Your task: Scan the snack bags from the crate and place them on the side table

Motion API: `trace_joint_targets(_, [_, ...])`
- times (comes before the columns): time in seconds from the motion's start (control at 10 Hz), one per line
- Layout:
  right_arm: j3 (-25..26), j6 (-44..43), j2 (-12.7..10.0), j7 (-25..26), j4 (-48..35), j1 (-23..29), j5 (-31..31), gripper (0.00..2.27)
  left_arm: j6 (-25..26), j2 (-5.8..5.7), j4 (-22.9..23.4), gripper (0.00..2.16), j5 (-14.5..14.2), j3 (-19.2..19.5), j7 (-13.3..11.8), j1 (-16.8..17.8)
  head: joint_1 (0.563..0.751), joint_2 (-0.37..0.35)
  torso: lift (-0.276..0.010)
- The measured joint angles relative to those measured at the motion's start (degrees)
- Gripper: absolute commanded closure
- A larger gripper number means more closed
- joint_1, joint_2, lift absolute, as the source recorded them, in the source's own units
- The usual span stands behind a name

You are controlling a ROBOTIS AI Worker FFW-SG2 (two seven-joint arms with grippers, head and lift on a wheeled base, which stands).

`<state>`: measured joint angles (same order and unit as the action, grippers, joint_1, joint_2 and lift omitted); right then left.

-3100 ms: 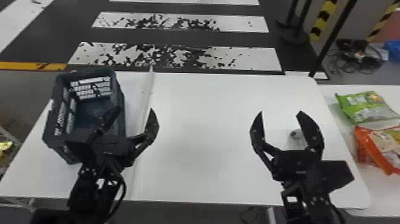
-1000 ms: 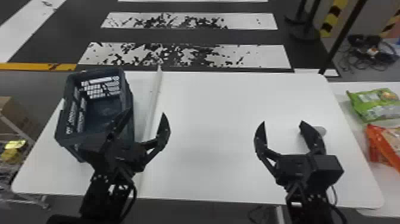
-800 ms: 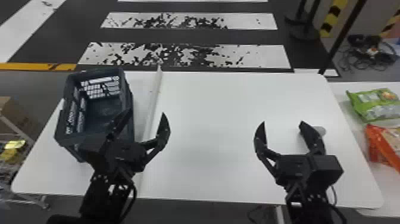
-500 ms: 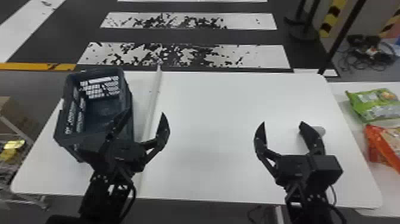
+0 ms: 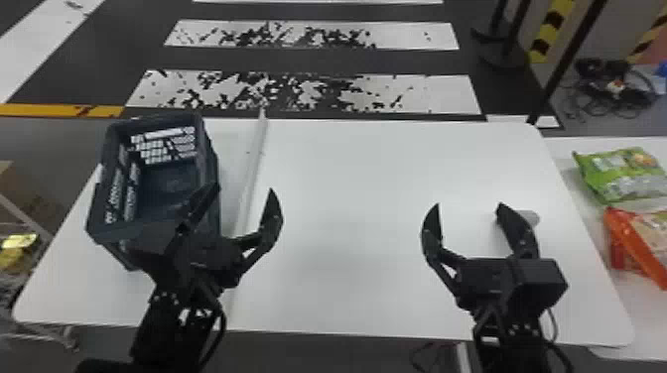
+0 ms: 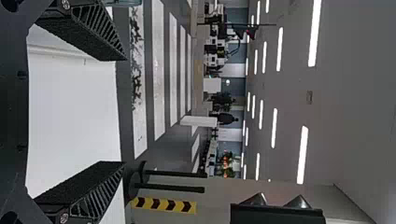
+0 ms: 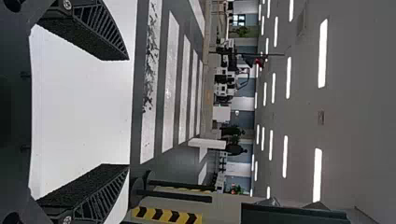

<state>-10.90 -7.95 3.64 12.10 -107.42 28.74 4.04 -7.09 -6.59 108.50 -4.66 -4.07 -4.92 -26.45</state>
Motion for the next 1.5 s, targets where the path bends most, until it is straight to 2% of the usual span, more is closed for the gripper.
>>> trace_joint_targets(1.5, [0.0, 0.4, -0.2, 0.1, 0.1, 0.0, 0.0, 0.06, 0.0, 0.10, -0.2, 0.08, 0.1, -0.4, 0.0, 0.0, 0.695, 0.016, -0.050])
